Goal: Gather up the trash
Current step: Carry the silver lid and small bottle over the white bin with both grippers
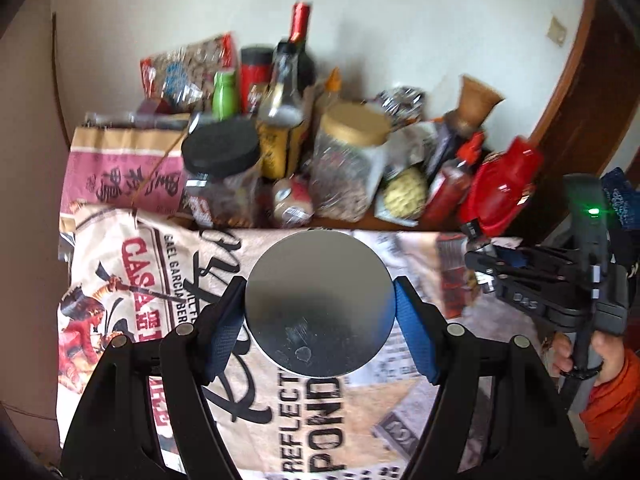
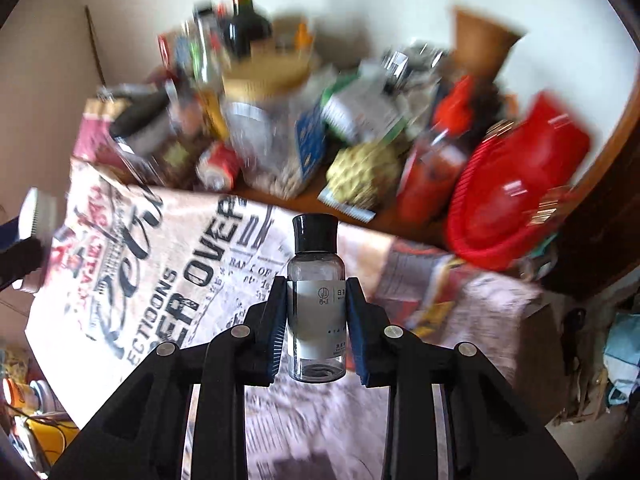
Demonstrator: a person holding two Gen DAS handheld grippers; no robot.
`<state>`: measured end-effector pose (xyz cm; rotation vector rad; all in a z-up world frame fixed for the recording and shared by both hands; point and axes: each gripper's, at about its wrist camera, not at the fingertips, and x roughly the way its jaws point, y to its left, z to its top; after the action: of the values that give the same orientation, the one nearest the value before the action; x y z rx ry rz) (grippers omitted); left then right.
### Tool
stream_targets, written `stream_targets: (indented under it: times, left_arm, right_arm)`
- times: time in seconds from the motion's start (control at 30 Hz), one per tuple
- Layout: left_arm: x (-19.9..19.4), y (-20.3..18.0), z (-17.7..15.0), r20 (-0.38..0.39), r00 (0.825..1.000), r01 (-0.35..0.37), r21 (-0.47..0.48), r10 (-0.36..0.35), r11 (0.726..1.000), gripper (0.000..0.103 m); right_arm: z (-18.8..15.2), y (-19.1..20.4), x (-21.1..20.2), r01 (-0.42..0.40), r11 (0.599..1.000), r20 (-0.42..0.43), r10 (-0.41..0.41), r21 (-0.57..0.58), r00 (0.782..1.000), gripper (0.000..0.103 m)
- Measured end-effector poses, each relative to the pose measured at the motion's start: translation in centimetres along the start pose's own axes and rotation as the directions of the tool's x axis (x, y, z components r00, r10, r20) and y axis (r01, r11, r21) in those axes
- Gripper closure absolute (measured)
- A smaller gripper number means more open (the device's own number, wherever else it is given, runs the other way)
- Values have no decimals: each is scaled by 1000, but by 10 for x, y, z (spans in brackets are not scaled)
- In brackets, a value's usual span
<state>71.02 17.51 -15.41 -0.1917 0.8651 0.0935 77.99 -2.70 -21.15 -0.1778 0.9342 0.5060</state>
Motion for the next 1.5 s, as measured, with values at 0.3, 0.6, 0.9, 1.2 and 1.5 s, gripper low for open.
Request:
stream_targets:
  times: [0.3,0.6,0.9,1.2,1.5]
  left_arm:
    - [-99,-58,-14,174,984,-34,42,26,999,31]
    - [-196,-92,-73,293,955,-21,-43,33,999,31]
    - [-246,-95,-120,306,951,-34,-17,38,999,31]
    - [-281,-60,-164,310,949,53,27,-58,998,31]
    - [-332,-7,-232,264,957,94,98,-117,991,31]
  right_arm:
    - [-23,-12,-135,21,1000,254,-22,6,967,77]
    - [-79,3,-237,-7,996,391,41,-88,919,77]
    - [-136,17,-269,-57,998,388,58,-14,920,77]
    - [-191,59,-301,18,993,381,-61,114,923,77]
    - [-257,134,-317,15,973,363,-101,232,926,77]
